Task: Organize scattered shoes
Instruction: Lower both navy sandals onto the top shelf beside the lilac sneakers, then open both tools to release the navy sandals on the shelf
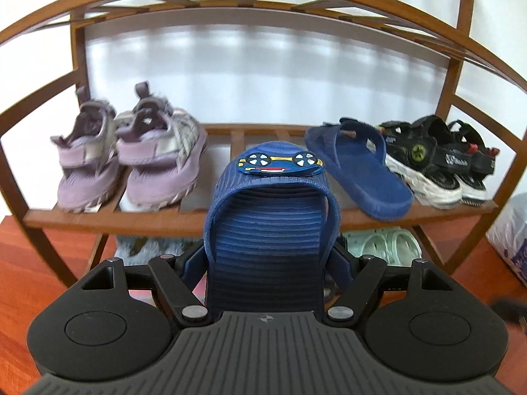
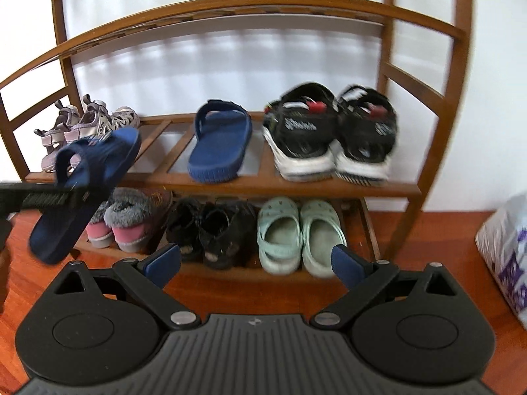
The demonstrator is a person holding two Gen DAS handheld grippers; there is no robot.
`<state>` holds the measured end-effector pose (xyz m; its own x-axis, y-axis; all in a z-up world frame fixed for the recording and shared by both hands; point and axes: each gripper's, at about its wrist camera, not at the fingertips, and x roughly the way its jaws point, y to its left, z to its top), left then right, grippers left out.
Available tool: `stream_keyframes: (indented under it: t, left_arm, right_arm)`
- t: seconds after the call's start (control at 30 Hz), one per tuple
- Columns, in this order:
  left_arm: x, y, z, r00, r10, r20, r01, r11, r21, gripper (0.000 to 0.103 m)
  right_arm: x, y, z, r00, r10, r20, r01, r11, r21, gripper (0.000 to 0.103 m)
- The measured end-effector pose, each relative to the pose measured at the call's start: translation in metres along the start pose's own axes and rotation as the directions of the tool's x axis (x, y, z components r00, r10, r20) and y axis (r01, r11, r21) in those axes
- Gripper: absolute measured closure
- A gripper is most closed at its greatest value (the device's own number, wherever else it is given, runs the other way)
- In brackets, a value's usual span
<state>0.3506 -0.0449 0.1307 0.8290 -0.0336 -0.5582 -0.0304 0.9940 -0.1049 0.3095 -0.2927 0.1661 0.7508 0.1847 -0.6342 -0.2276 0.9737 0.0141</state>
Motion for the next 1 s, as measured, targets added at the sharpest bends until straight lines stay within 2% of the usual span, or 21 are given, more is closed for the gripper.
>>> stream_keyframes:
  t: [0.3,0.57,1.0]
  left_arm:
    - [0.039,-0.020,0.027,0.999,0.042,0.014,-0.042,0.998,0.037,0.026]
    - [0.076,-0.019,0.049,0.997,0.072,0.005,-0.072,0.997,0.017,0.026]
    - [0.118,-0.017,0.066,0.995,0.095,-0.019,-0.095,0.995,0.003,0.026]
  right_arm:
    - [-0.030,-0.024,-0.036,1.000,-0.015,-0.028,0.017,0.997,0.071,0.004]
    - [-0.051,-0.043,-0.061,0.997,-0.053,-0.051,0.060,0.989,0.134,0.004]
    - [-0.053,-0.067,-0.083,0.989,-0.109,-0.096,0.128,0.969,0.211,0.004]
